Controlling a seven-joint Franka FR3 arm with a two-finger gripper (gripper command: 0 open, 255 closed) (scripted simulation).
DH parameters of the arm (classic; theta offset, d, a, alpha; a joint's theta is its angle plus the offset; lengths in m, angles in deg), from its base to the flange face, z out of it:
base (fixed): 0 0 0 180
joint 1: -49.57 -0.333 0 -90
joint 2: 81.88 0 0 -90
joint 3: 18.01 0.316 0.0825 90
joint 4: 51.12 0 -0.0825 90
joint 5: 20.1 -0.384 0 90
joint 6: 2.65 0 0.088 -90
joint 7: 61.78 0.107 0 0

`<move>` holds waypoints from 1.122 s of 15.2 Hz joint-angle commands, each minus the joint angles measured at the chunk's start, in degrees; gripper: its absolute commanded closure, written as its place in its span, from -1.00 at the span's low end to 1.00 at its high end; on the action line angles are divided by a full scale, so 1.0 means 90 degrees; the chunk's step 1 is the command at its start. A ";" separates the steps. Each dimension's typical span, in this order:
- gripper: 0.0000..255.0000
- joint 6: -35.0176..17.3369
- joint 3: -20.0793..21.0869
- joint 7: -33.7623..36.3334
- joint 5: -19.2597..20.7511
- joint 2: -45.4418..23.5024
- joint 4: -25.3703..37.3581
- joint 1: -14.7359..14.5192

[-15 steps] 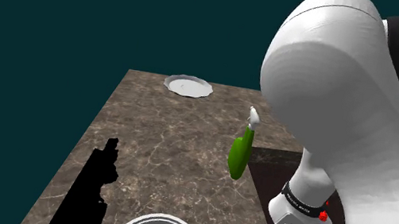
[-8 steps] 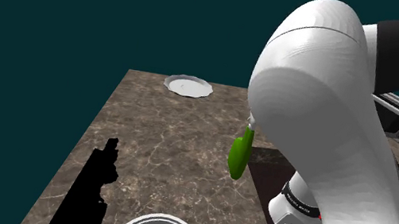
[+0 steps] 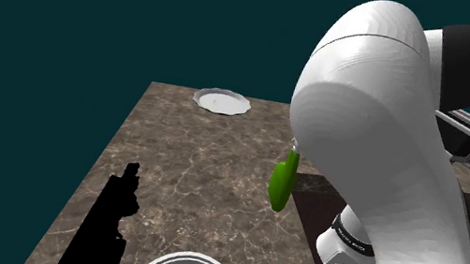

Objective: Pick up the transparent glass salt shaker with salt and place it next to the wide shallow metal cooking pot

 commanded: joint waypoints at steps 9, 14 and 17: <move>-1.00 0.0529 0.0248 -0.0181 -0.0337 0.0308 0.0329 -0.0047; -1.00 0.0529 0.0249 -0.0181 -0.0336 0.0308 0.0329 -0.0046; -1.00 0.0529 0.0249 -0.0181 -0.0336 0.0308 0.0329 -0.0046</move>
